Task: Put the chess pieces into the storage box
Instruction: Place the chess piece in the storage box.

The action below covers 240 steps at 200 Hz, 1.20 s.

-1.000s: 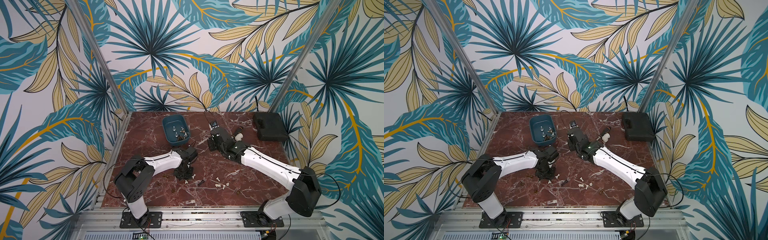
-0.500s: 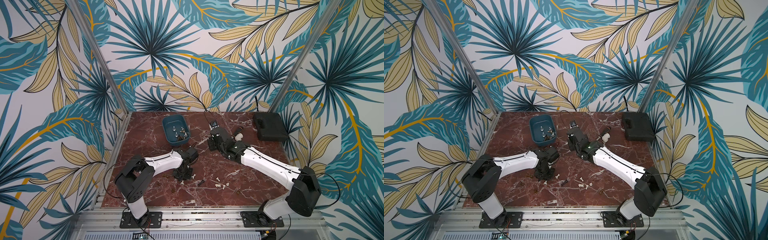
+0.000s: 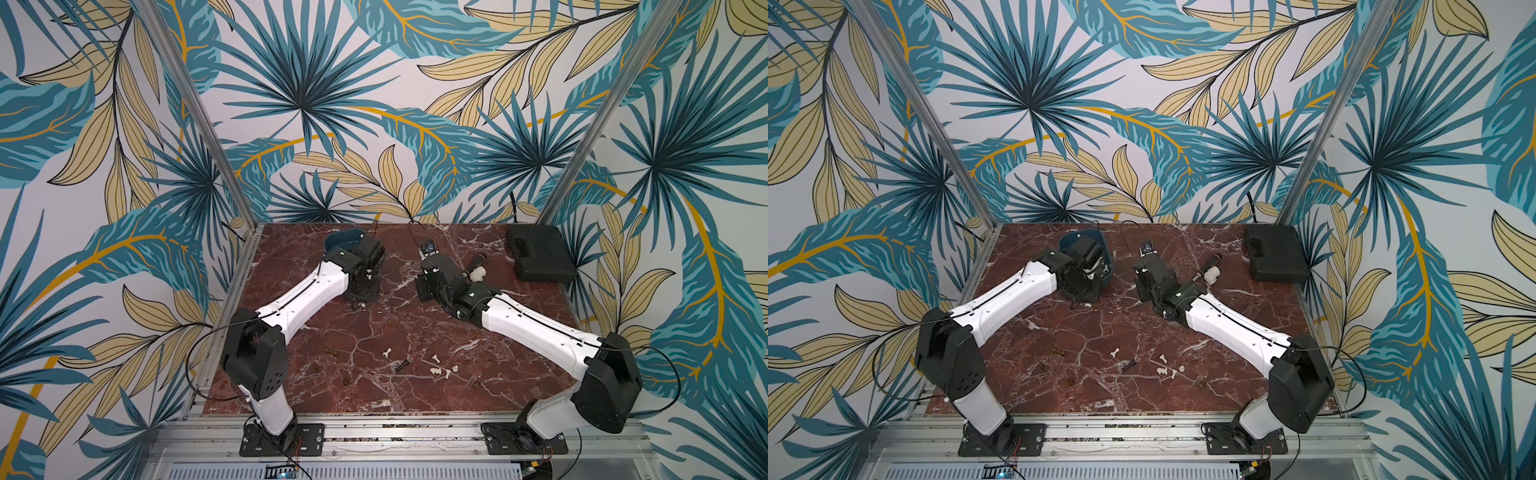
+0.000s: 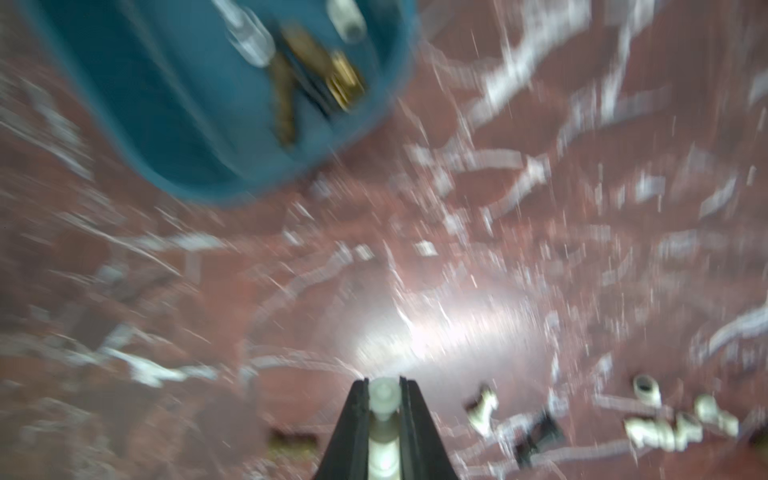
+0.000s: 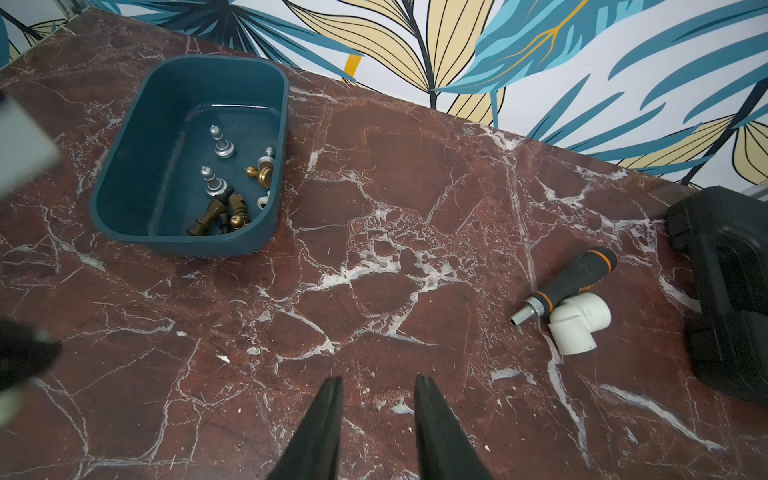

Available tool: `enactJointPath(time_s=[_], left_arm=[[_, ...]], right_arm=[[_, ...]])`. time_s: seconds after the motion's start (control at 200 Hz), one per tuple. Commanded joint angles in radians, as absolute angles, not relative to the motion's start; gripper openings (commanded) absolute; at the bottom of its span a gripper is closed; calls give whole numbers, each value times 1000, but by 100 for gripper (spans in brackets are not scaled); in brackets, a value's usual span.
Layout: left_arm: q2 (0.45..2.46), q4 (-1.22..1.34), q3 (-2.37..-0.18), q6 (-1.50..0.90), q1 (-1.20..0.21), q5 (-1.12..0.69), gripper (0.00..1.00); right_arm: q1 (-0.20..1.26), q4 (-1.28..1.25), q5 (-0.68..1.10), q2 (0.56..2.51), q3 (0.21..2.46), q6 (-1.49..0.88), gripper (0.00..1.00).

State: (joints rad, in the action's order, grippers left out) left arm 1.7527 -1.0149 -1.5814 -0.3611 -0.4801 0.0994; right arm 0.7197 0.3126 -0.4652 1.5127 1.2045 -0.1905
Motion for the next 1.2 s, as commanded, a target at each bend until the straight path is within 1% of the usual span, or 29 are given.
enactJointPath(time_s=[0.0,0.18,0.255,0.376,0.496,0.531,0.571,0.601,0.666,0.756,0.887,0.967,1.097,1.197], left_arm=[[1861,-1007,-1701,-268,-392,185,5],[2079,-986,-1920,-242,-291,225,5],[2167,-1006,-2021,-224,-275,257,5],[2280,-1041,-2149,-210,-258,254,7],[2343,-1048,-2217,-210,-250,231,14],[2351,-1044,-2224,-212,-249,229,19],[2355,-1047,-2234,-216,-250,227,28],[2355,-1050,-2239,-219,-249,225,32],[2343,-1058,-2245,-219,-250,218,37],[2311,-1079,-2249,-219,-250,210,38],[2210,-1104,-2221,-228,-250,196,38],[2110,-1090,-2153,-231,-250,149,38],[1949,-1067,-2021,-227,-250,93,39],[1853,-1056,-1917,-225,-250,77,39]], right_arm=[[717,335,-485,1479,1215,-210,34],[717,363,-480,1465,1206,-228,34],[717,372,-482,1457,1200,-234,34],[718,389,-482,1448,1194,-241,34],[718,403,-478,1443,1187,-247,35],[718,406,-476,1441,1187,-248,35],[717,413,-475,1442,1187,-251,36],[718,420,-470,1440,1187,-254,36],[718,450,-449,1440,1190,-262,37],[721,518,-400,1443,1198,-285,37],[755,535,-217,1445,1159,-304,37],[797,517,-97,1454,1118,-289,37],[923,494,6,1484,1055,-210,38],[947,460,86,1519,1009,-187,39]])
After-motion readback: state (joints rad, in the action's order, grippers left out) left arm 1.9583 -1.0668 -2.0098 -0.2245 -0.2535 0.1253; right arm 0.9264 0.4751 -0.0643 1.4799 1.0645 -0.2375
